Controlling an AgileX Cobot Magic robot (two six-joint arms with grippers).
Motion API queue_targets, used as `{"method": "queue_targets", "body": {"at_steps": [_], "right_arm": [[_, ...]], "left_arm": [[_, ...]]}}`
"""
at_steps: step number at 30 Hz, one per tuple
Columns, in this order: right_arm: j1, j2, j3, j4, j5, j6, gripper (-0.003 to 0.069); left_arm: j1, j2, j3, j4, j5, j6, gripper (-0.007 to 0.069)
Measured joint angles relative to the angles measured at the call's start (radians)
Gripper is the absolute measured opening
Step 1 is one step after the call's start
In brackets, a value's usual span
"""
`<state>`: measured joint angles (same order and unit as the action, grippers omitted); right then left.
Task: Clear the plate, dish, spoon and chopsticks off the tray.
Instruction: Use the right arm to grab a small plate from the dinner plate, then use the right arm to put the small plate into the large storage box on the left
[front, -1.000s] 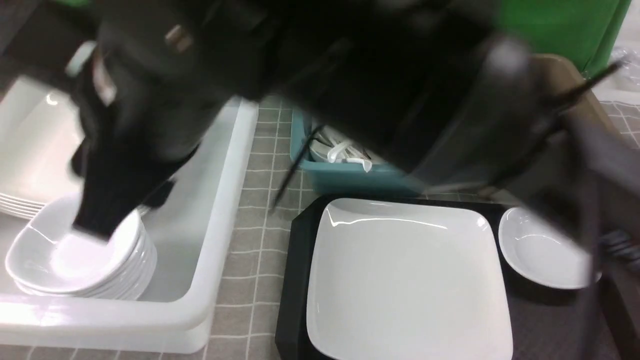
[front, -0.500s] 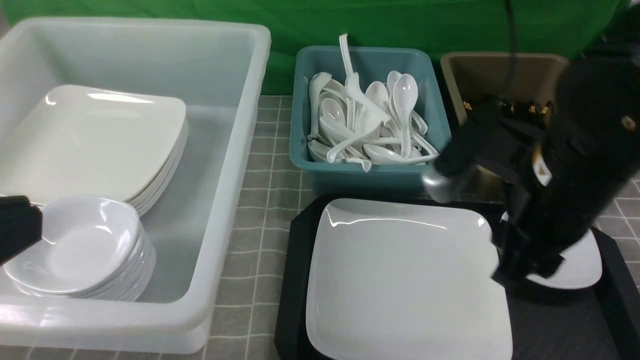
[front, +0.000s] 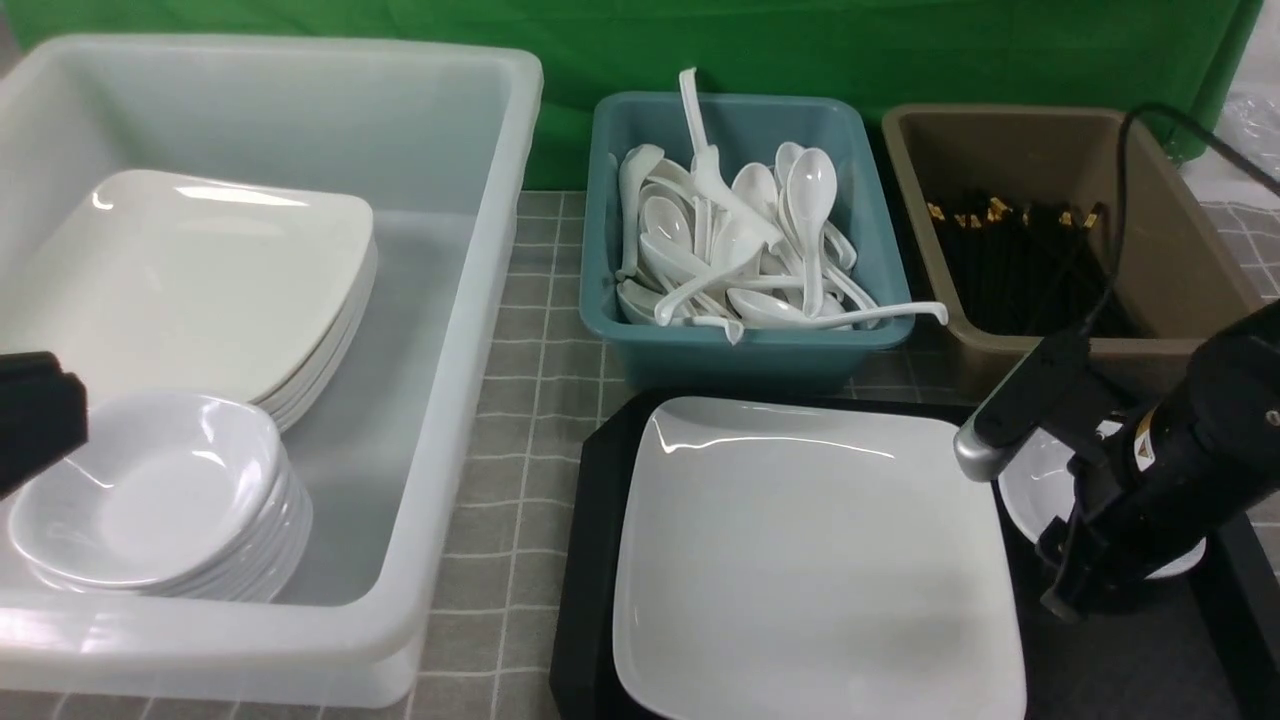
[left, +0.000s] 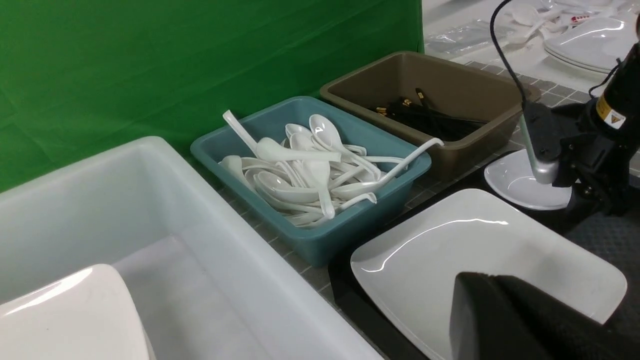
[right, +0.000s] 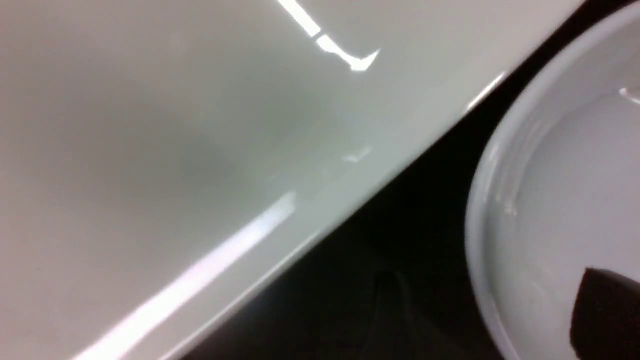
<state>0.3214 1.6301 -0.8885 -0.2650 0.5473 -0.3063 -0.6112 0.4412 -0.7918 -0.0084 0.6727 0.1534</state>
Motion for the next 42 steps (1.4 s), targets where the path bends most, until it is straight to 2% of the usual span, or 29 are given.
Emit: {"method": "queue_targets", "body": {"at_steps": [2,5,10,15,18,24,28,33,36,38,42], "right_arm": [[0.000,0.035,0.002,-0.031,-0.016,0.005,0.0484],[0.000,0.072,0.004,-0.058,-0.031,0.011,0.0445],[0.000,0.088,0.003,-0.074,-0.050,0.016,0.0344],[0.000,0.090,0.002,-0.090,-0.070,0.020,0.0209],[0.000,0.081,-0.002,-0.098,-0.071,0.025,0.0173],[0.001,-0.028,-0.002,-0.080,-0.013,0.034,0.0080],[0.027,-0.127,-0.002,-0.032,0.083,0.059,0.0061],[0.194,-0.283,-0.065,-0.002,0.266,0.210,0.0061],[0.420,-0.340,-0.229,0.002,0.292,0.318,0.0060],[0.564,-0.312,-0.359,0.005,0.261,0.340,0.0058],[0.747,-0.177,-0.605,0.011,0.217,0.326,0.0058]], "left_arm": [[0.000,0.000,0.000,-0.007,0.001,0.000,0.0020],[0.000,0.000,0.000,-0.009,0.004,0.000,0.0020],[0.000,0.000,0.000,-0.009,0.004,0.000,0.0020],[0.000,0.000,0.000,-0.010,0.007,0.003,0.0020],[0.000,0.000,0.000,-0.010,0.011,0.003,0.0020],[0.000,0.000,0.000,-0.010,0.023,0.007,0.0020],[0.000,0.000,0.000,-0.009,0.023,0.007,0.0020],[0.000,0.000,0.000,-0.006,0.023,0.007,0.0020],[0.000,0.000,0.000,0.026,0.032,0.000,0.0020],[0.000,-0.008,-0.006,0.098,0.066,-0.072,0.0020],[0.000,-0.069,-0.028,0.263,0.175,-0.234,0.0020]]}}
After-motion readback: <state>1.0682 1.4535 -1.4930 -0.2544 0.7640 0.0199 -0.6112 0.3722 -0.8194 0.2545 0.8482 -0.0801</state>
